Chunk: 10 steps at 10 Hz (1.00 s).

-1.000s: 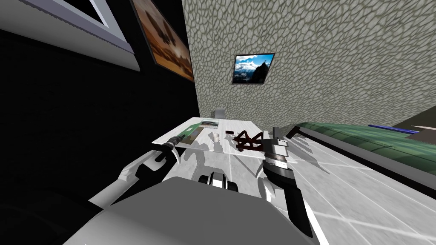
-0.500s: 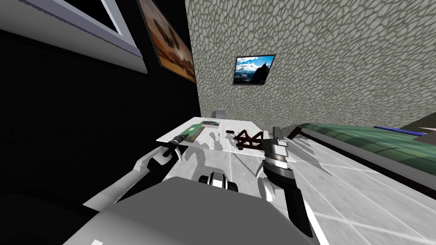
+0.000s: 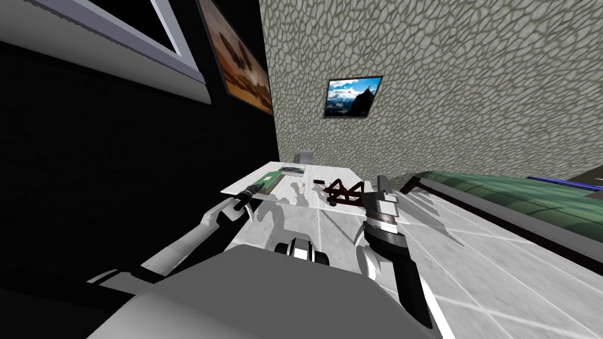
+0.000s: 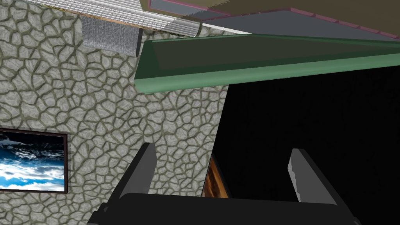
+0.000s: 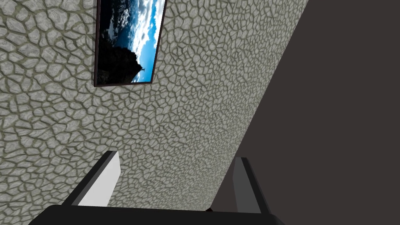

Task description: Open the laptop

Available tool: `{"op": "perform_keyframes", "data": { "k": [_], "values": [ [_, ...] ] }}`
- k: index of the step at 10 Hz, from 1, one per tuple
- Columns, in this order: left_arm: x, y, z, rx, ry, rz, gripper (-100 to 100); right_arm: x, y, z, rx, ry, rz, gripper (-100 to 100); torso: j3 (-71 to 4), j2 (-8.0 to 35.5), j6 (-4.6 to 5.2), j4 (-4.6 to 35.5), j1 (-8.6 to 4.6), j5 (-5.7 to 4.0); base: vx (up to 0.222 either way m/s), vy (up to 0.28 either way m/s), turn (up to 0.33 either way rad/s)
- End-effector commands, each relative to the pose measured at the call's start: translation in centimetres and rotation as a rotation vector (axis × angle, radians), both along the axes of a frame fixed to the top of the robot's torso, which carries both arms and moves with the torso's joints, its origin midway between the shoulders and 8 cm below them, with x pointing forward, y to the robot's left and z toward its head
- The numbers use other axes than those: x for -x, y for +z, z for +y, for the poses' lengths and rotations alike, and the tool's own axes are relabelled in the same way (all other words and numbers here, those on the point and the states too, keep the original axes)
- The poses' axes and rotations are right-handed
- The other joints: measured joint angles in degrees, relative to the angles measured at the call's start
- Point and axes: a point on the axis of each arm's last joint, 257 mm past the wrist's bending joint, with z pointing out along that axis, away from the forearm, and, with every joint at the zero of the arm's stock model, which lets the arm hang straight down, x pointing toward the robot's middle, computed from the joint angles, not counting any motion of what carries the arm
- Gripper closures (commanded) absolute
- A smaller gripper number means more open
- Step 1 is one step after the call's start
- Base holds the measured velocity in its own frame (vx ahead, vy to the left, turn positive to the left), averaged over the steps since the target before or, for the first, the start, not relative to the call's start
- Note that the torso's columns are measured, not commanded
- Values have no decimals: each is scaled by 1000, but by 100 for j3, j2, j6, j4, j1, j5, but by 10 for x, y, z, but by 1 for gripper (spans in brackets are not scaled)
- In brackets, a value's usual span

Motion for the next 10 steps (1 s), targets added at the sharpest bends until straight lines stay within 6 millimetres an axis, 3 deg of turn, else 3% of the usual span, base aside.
{"op": "perform_keyframes", "data": {
  "k": [1,3,4,5,7,8,10],
  "values": [
    [-19,-15,-12,13,-26,29,-100,0,0,0,0,0,0,0,7,15,-5,2,-2,1,-77,-6,78],
    [-35,3,-14,10,-28,-3,-100,0,0,0,0,0,0,0,4,7,1,3,-1,-1,-25,2,-10],
    [-41,-13,-21,21,-46,28,-100,0,0,0,0,0,0,0,-2,-3,0,-1,-2,-1,-63,16,147],
    [-49,-13,-25,16,-54,31,-100,0,0,0,0,0,0,0,7,14,-5,2,4,2,-77,-1,79],
    [-65,6,-26,12,-55,0,-100,0,0,0,0,0,0,0,6,8,1,3,-10,-3,-26,-14,-16],
    [-70,-9,-30,18,-66,32,-100,0,0,0,0,0,0,0,-1,-2,0,0,-8,-3,-69,-14,106],
    [-85,-2,-33,6,-69,26,-100,0,0,0,0,0,0,0,11,18,-1,5,0,1,-55,-7,56]
  ]
}}
